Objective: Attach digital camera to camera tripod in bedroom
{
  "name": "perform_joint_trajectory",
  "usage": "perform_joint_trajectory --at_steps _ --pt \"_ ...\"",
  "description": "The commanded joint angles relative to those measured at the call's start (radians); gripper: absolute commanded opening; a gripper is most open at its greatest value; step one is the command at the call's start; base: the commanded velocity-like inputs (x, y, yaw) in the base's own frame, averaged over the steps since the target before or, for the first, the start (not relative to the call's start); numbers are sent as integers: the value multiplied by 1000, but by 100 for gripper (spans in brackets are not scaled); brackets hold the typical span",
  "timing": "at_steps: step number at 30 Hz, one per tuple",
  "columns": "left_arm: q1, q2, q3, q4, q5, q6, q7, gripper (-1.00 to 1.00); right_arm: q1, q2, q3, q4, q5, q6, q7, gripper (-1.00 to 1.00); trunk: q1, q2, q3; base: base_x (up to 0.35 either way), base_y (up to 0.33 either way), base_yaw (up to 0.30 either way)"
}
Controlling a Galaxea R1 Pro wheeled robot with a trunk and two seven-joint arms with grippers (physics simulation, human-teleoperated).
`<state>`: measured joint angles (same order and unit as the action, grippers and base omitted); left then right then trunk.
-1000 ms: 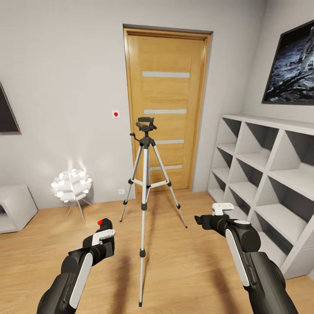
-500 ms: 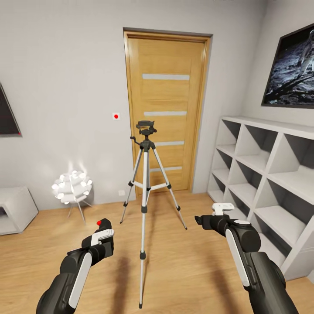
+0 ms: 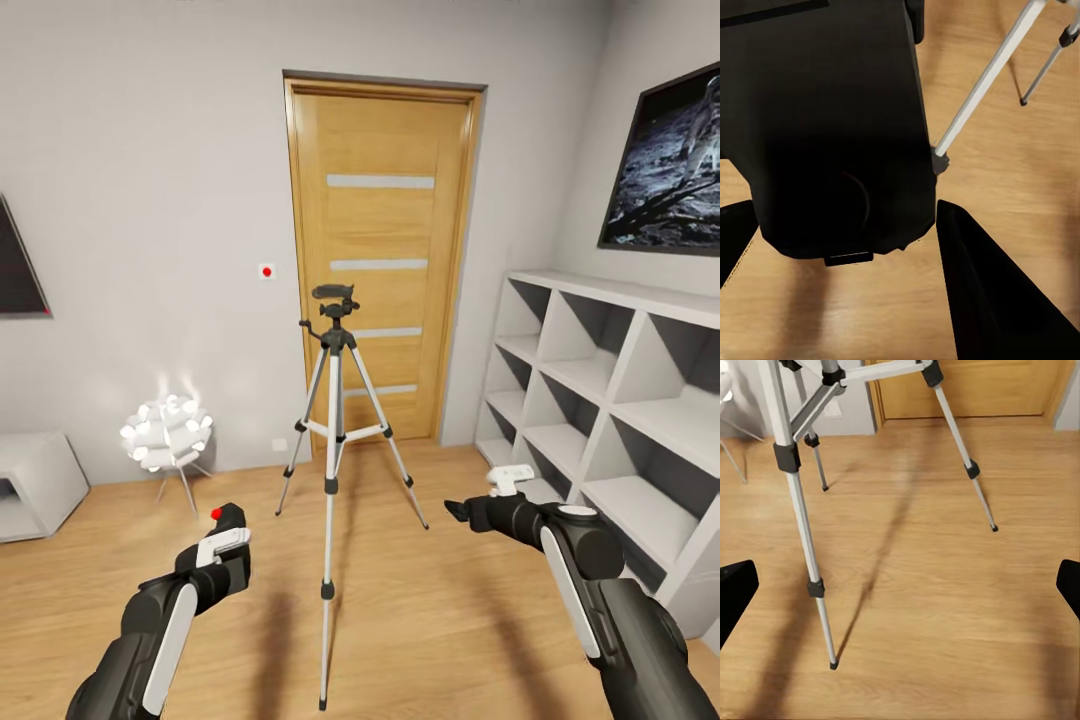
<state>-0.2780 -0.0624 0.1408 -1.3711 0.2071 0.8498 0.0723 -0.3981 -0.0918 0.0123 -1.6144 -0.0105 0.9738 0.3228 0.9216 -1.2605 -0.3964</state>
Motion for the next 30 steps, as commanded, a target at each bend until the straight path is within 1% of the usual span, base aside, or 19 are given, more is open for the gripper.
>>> perform_joint_trajectory --at_steps 1,2,6,7,8,12,16,19,20,22,23,24,25,27,30 --pt "-1 -1 1 -1 12 5 4 -100 -1 -1 1 -1 -1 5 1 100 -4 7 2 0 0 0" --pt "2 1 6 -8 12 7 3 -100 0 -13 0 -1 -2 -2 19 100 -8 14 5 0 0 0" --pt "5 3 11 -14 12 9 2 -100 1 -27 -1 -1 -2 -41 38 100 -23 42 18 0 0 0" --pt "5 3 11 -14 12 9 2 -100 1 -27 -1 -1 -2 -41 38 100 -27 49 21 0 0 0" --pt "5 3 12 -16 12 9 2 -100 1 -31 -2 -1 -2 -68 43 100 -31 56 24 0 0 0" --pt "6 3 14 -18 12 9 1 -100 2 -34 -4 -1 -3 -112 49 100 -46 84 37 0 0 0" --pt "6 3 14 -31 12 10 1 -100 2 -36 -7 -1 -9 -122 54 100 -61 112 49 0 0 0" --pt "10 2 20 -49 12 10 1 -100 2 -36 -7 -1 -10 -125 78 100 -73 133 58 0 0 0" --pt "16 1 34 -62 12 11 1 -100 2 -36 -8 -1 -10 -126 106 100 -77 140 62 0 0 0" --pt "20 -2 54 -75 12 11 1 -100 2 -36 -9 -1 -9 -127 139 100 -84 154 68 0 0 0" --pt "23 -6 79 -84 13 11 1 -100 2 -37 -11 -1 -8 -128 172 100 -88 161 71 0 0 0" --pt "24 -8 91 -87 13 11 1 -100 2 -37 -12 -1 -8 -128 186 100 -92 168 74 0 0 0" --pt "24 -8 91 -87 13 11 1 -100 2 -37 -12 -1 -8 -128 186 100 -96 175 77 0 0 0" --pt "27 -12 112 -92 13 10 1 -100 2 -37 -13 -1 -6 -128 207 100 -104 189 84 0 0 13" --pt "38 -15 131 -97 14 8 3 -100 2 -37 -14 -1 -4 -128 225 100 -115 210 93 0 0 85"
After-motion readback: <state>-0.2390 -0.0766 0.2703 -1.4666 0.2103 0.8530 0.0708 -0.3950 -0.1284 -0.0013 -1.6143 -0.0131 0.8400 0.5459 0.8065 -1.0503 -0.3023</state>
